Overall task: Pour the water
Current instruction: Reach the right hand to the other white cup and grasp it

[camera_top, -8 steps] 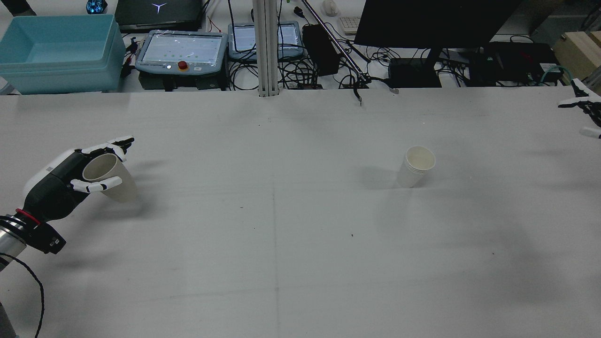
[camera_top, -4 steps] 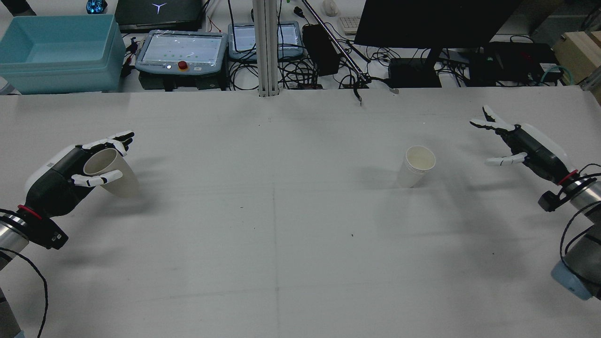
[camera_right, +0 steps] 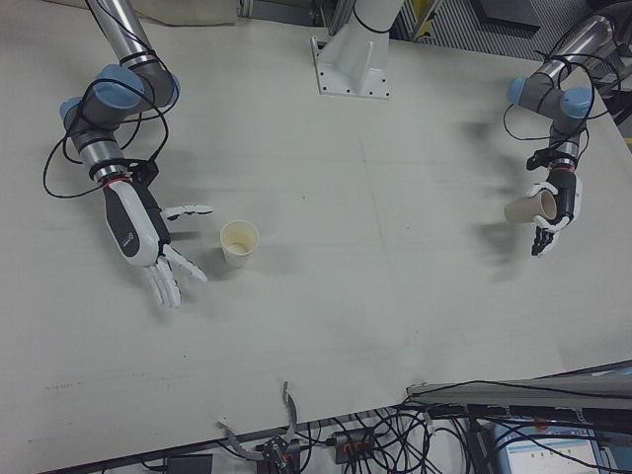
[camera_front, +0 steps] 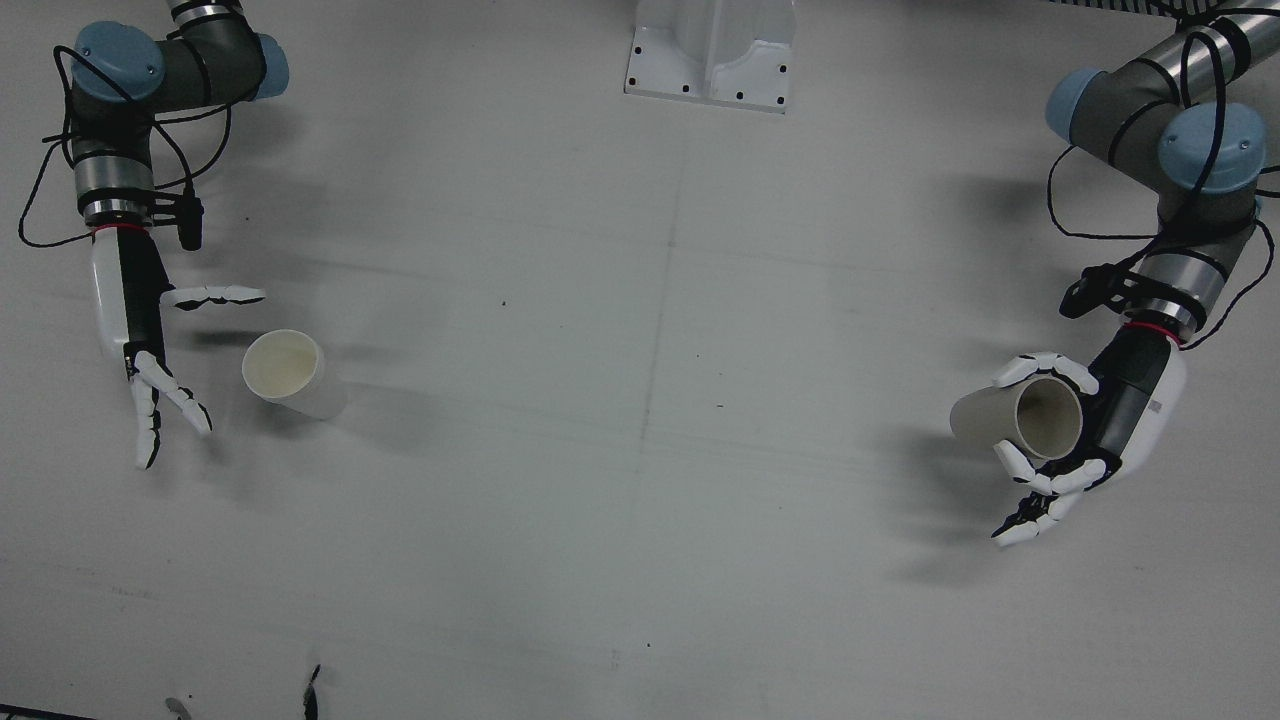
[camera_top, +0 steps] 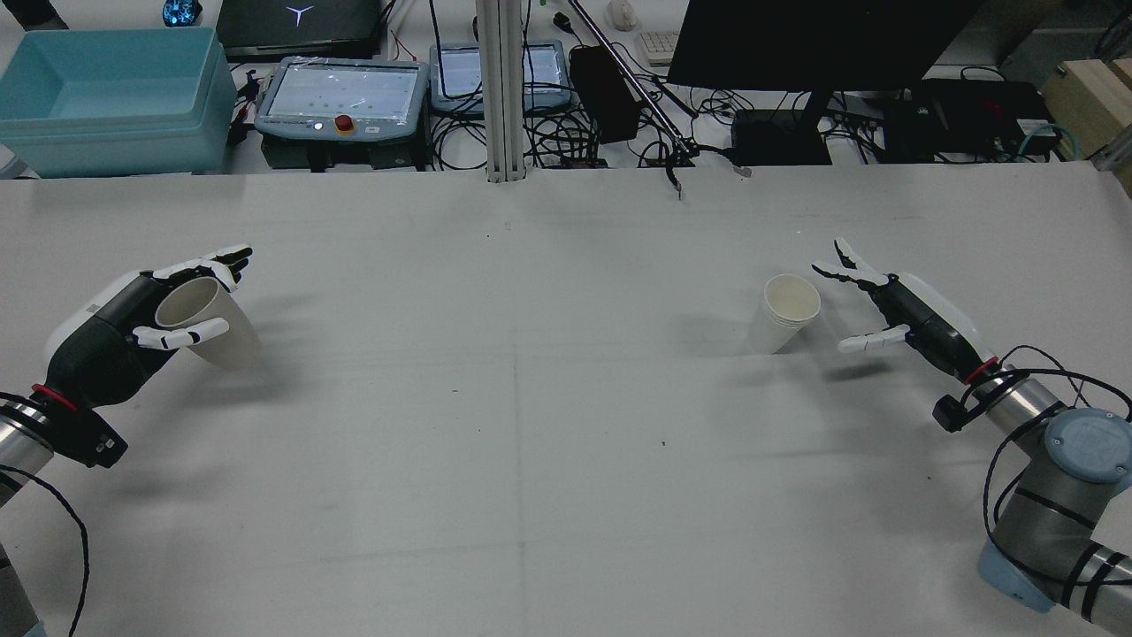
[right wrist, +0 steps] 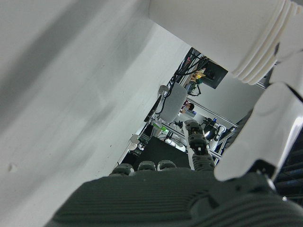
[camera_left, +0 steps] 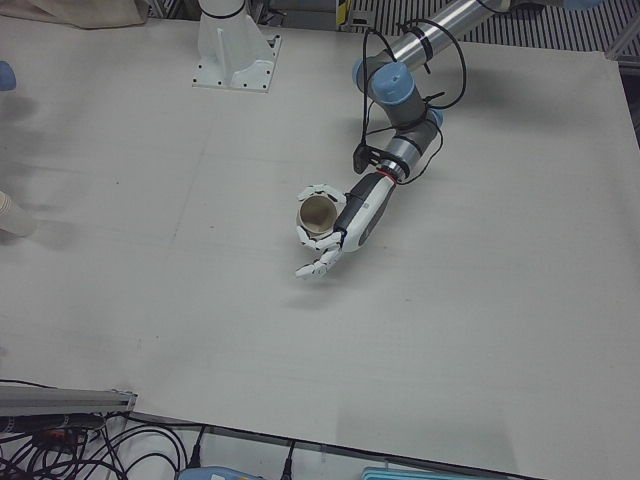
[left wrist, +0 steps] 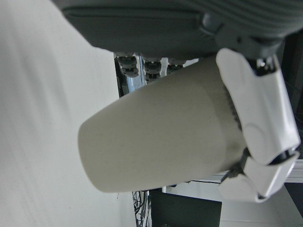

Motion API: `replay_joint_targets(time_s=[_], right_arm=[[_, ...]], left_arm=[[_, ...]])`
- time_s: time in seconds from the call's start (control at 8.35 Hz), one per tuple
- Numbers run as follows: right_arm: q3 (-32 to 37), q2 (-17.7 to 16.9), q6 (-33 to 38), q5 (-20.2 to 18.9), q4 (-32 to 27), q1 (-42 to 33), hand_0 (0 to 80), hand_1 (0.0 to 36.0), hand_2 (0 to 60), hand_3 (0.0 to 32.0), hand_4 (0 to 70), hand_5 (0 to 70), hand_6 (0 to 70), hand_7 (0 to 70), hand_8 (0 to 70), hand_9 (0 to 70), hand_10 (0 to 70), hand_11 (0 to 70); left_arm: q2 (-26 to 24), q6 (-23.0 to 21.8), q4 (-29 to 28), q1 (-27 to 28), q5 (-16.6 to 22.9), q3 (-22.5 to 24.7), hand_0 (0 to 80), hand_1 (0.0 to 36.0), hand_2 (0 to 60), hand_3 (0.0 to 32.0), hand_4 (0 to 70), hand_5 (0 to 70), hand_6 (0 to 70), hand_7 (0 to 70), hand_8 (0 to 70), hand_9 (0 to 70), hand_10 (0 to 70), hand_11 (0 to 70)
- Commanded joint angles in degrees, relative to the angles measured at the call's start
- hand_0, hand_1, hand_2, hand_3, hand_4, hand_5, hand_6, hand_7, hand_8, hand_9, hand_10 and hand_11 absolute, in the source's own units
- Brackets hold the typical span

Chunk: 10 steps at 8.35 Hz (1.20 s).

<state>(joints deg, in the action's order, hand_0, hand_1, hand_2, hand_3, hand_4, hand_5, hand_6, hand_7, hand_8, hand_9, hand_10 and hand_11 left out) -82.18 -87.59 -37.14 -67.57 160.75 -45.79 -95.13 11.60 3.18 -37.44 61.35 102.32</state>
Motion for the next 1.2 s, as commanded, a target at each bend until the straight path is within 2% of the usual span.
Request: replay_joint_targets(time_s=[0.0, 0.24, 0.36, 0.48, 0.84, 0.96, 1.08], right_arm=[[-0.78, -0.04, -3.19, 0.77, 0.7, 1.67, 42.9, 12.2, 11.0, 2.0, 0.0, 0.0, 0.0, 0.0, 0.0, 0.0, 0.0, 0.0], [-0.61, 0.4, -4.61, 1.03, 0.79, 2.11, 42.8, 12.4, 12.5, 2.2, 0.0, 1.0, 0.0, 0.0, 0.0, 0.0, 0.0, 0.0], [-0.78, 0.4, -4.7, 3.99, 0.79, 3.24, 42.6, 12.4, 13.0, 3.0, 0.0, 0.3, 0.0, 0.0, 0.0, 0.0, 0.0, 0.0], [-0.52, 1.45, -4.87, 5.76, 0.88, 4.47, 42.4, 12.4, 13.4, 3.2, 0.1, 0.1, 0.0, 0.0, 0.0, 0.0, 0.0, 0.0], [-0.08, 5.76, -6.37, 6.65, 4.82, 5.79, 41.8, 12.0, 13.9, 3.8, 1.0, 0.3, 0.0, 0.0, 0.0, 0.0, 0.0, 0.0], [0.01, 6.03, -6.46, 8.05, 4.83, 6.58, 41.7, 11.9, 14.3, 3.6, 2.0, 0.3, 0.0, 0.0, 0.0, 0.0, 0.0, 0.0], [-0.08, 6.81, -6.81, 8.5, 4.92, 7.02, 42.4, 12.5, 15.8, 2.0, 3.7, 2.4, 0.0, 0.0, 0.0, 0.0, 0.0, 0.0]], left_arm=[[-0.31, 0.0, -0.02, 0.08, 0.0, 0.07, 45.1, 36.0, 60.0, 0.0, 39.3, 70.0, 9.0, 19.2, 8.3, 13.4, 4.8, 8.4], [-0.58, 0.52, -0.02, 0.35, -0.18, -0.1, 45.0, 36.0, 60.0, 0.0, 39.3, 70.0, 9.0, 19.1, 8.2, 13.4, 4.9, 8.6], [-0.58, 0.61, -0.02, 0.35, -0.18, -0.28, 44.3, 36.0, 60.0, 0.0, 39.0, 70.0, 9.0, 19.1, 8.3, 13.6, 5.0, 8.7], [-0.58, 0.61, -0.02, 0.35, -0.26, -0.28, 44.3, 36.0, 60.0, 0.0, 39.2, 70.0, 9.0, 19.1, 8.5, 13.7, 5.0, 8.7], [-0.49, 0.44, -0.02, 0.26, -0.35, -0.28, 44.2, 36.0, 60.0, 0.0, 38.9, 70.0, 8.7, 18.7, 8.5, 13.8, 5.2, 8.9], [-0.49, 0.44, -0.02, 0.35, -0.35, -0.28, 43.8, 36.0, 60.0, 0.0, 38.8, 70.0, 8.6, 18.3, 8.5, 13.8, 5.4, 9.2], [-0.49, 0.44, -0.37, 0.26, -0.44, -0.54, 43.8, 36.0, 60.0, 0.0, 38.6, 70.0, 8.6, 18.3, 8.5, 13.8, 5.4, 9.2]])
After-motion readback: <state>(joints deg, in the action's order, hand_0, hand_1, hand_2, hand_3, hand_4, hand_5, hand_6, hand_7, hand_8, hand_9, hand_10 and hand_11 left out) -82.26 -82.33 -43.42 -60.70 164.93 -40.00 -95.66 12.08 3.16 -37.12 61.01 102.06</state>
